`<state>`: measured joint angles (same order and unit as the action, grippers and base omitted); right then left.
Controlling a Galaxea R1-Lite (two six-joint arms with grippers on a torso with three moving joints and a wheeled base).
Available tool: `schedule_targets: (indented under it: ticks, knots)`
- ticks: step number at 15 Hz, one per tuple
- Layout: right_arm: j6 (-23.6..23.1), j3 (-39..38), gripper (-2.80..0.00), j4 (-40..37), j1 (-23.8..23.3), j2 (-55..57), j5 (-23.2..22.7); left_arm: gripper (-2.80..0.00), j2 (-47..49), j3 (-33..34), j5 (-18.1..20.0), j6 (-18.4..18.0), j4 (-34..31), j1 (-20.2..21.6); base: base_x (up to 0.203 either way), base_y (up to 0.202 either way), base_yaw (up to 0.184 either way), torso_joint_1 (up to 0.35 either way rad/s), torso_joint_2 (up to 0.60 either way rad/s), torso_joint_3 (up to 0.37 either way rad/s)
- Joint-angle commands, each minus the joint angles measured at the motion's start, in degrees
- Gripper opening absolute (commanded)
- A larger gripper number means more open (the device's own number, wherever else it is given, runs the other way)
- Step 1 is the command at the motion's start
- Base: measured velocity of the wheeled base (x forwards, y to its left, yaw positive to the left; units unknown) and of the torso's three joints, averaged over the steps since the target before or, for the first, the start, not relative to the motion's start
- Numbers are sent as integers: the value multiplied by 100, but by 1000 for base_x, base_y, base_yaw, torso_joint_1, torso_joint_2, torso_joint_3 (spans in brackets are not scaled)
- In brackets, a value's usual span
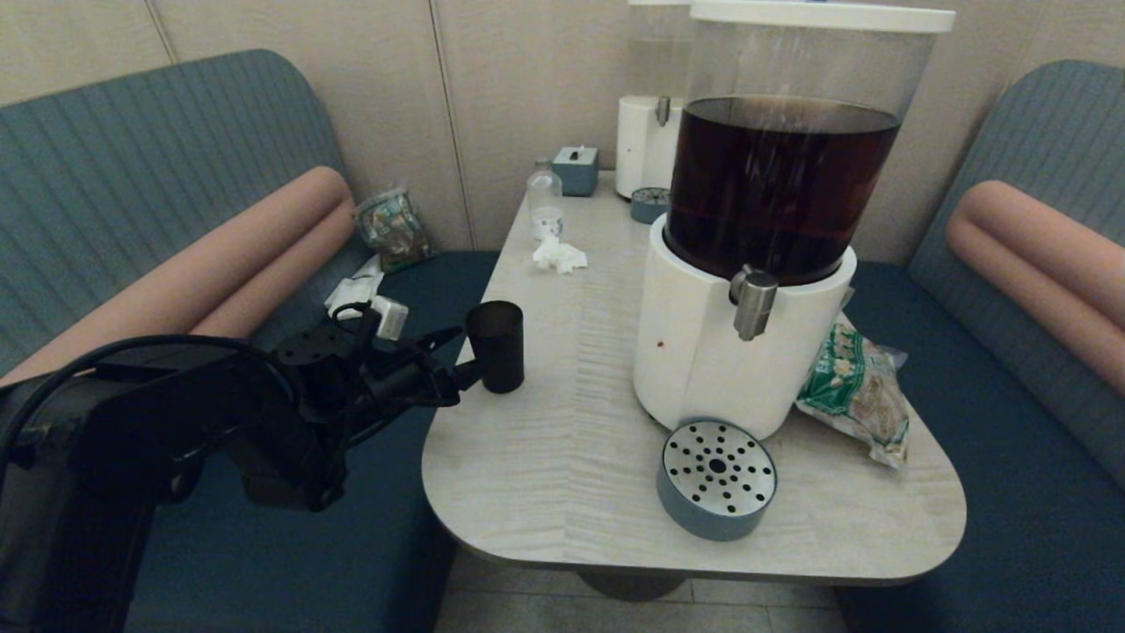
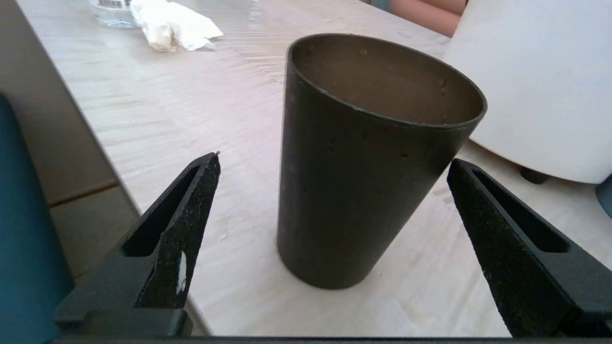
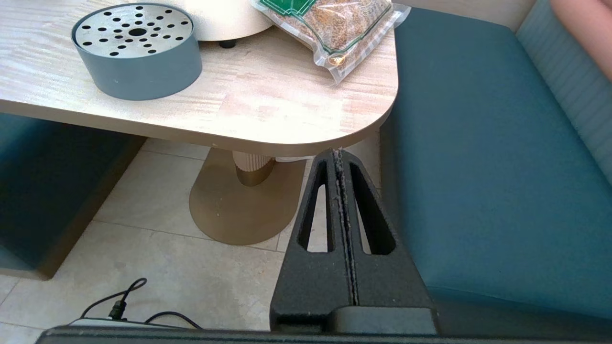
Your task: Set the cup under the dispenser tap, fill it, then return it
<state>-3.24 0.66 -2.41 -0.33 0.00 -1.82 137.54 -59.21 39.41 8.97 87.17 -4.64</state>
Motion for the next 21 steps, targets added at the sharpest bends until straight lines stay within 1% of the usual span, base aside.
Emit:
schedule_targets:
  ticks: [1, 3, 7, 10, 11, 14, 15, 17, 18, 20, 21]
  knots:
    - [-8, 4, -280, -5, -2, 0, -3, 0, -143, 134, 86, -3, 49, 109, 0, 0, 0, 0, 0, 0]
    - [-9, 4, -280, -5, -2, 0, -3, 0, -363, 452, 207, -11, 49, 120, 0, 0, 0, 0, 0, 0]
    - [-2, 0, -280, -4, -7, 0, -3, 0, -905, 1308, 371, -61, 49, 121, 0, 0, 0, 0, 0, 0]
    - [-2, 4, -280, -5, -2, 7, -3, 0, -1417, 2064, 499, -177, 49, 138, 0, 0, 0, 0, 0, 0]
    - [-7, -2, -280, -1, -2, 9, -3, 0, -1533, 2209, 527, -214, 49, 156, 0, 0, 0, 0, 0, 0]
    - [-3, -3, -280, -5, -2, 0, -3, 0, -2446, 3068, 586, -256, 49, 267, 0, 0, 0, 0, 0, 0]
    - [-1, 3, -280, -5, -3, 0, -3, -280, -2803, 3327, 615, -248, 49, 319, 0, 0, 0, 0, 0, 0]
    - [-1, 4, -280, -5, -2, 0, -3, -280, -3648, 3818, 695, -192, 49, 389, 0, 0, 0, 0, 0, 0]
    - [-5, -3, -280, 0, -2, 0, -3, -280, -4117, 4064, 704, -98, 49, 408, 0, 0, 0, 0, 0, 0]
    - [-1, 4, -280, -5, -2, 0, -3, -280, -5030, 4490, 685, 256, 49, 437, 0, 0, 0, 0, 0, 0]
    - [-3, 1, -280, 1, -2, 9, -3, -280, -5596, 4693, 662, 556, 49, 480, 0, 0, 0, 0, 0, 0]
